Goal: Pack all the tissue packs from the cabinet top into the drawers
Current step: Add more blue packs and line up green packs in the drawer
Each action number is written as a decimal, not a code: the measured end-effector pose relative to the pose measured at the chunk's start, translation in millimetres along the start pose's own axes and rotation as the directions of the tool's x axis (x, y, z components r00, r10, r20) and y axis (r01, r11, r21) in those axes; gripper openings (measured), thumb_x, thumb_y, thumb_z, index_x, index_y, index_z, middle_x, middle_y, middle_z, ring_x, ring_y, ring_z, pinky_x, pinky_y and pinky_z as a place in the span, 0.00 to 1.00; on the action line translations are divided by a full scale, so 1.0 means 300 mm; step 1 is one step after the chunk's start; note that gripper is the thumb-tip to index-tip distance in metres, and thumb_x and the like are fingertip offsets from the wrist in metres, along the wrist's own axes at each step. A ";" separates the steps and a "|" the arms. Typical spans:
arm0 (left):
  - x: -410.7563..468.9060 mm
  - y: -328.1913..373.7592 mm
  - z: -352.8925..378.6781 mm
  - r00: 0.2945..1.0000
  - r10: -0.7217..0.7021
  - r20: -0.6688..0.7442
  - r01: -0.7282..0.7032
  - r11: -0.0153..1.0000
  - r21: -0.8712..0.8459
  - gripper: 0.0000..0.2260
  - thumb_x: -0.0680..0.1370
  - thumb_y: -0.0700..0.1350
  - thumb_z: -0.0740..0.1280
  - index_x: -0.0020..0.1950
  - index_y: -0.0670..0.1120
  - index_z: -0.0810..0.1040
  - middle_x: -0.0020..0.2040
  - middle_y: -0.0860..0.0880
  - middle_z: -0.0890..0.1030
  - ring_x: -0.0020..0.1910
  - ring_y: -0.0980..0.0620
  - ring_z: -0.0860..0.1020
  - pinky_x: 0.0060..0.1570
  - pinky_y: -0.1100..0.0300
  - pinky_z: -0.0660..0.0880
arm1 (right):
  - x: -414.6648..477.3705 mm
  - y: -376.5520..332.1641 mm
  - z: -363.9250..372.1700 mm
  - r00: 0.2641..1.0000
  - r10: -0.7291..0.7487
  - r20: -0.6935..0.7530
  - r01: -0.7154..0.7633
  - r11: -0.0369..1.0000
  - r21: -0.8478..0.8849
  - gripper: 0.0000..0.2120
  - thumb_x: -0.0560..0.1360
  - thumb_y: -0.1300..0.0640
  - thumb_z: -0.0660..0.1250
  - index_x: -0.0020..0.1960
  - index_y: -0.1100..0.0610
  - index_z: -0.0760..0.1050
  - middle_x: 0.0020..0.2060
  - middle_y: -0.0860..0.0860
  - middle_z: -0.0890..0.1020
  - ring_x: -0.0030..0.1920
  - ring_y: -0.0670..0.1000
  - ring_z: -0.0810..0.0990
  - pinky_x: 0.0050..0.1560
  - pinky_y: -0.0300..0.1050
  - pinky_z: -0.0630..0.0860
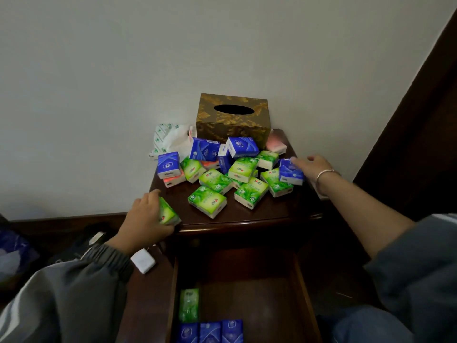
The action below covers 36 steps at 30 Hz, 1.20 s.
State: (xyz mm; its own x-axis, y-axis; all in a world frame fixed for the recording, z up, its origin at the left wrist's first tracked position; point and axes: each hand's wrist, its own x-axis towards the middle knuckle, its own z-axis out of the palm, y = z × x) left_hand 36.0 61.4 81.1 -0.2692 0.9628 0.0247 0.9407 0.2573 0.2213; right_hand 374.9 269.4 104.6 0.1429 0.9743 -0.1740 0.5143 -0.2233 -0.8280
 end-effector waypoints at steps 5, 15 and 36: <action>0.015 -0.008 0.008 1.000 0.009 0.015 -0.009 1.000 0.009 0.42 0.66 0.54 0.74 0.73 0.40 0.59 0.67 0.40 0.68 0.63 0.40 0.68 0.62 0.51 0.67 | 0.030 -0.075 0.001 0.956 0.169 0.238 -0.130 0.976 -0.174 0.23 0.74 0.59 0.70 0.65 0.68 0.69 0.63 0.61 0.76 0.43 0.53 0.73 0.31 0.39 0.61; 0.016 -0.008 0.023 0.999 0.027 -0.036 -0.027 1.000 0.012 0.42 0.66 0.54 0.74 0.72 0.40 0.60 0.66 0.41 0.69 0.62 0.41 0.69 0.61 0.51 0.67 | 0.047 -0.093 0.006 0.896 0.344 0.280 -0.312 0.938 -0.153 0.12 0.74 0.61 0.68 0.37 0.60 0.67 0.34 0.53 0.72 0.34 0.50 0.69 0.35 0.43 0.70; -0.211 0.020 0.140 0.836 -0.187 -0.515 -0.022 0.928 -0.372 0.40 0.61 0.46 0.79 0.68 0.40 0.66 0.58 0.39 0.74 0.55 0.38 0.73 0.56 0.48 0.68 | -0.623 0.219 -0.132 0.725 -0.108 0.680 -0.416 0.718 0.558 0.12 0.67 0.65 0.66 0.48 0.62 0.81 0.41 0.57 0.85 0.38 0.51 0.85 0.38 0.44 0.82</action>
State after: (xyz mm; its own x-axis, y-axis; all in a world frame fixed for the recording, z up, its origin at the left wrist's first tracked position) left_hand 67.2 5.6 39.9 -0.5075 0.7145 0.4816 0.8019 0.1869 0.5675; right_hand 415.6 71.5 103.8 -0.5267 0.7505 -0.3991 -0.1616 -0.5493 -0.8198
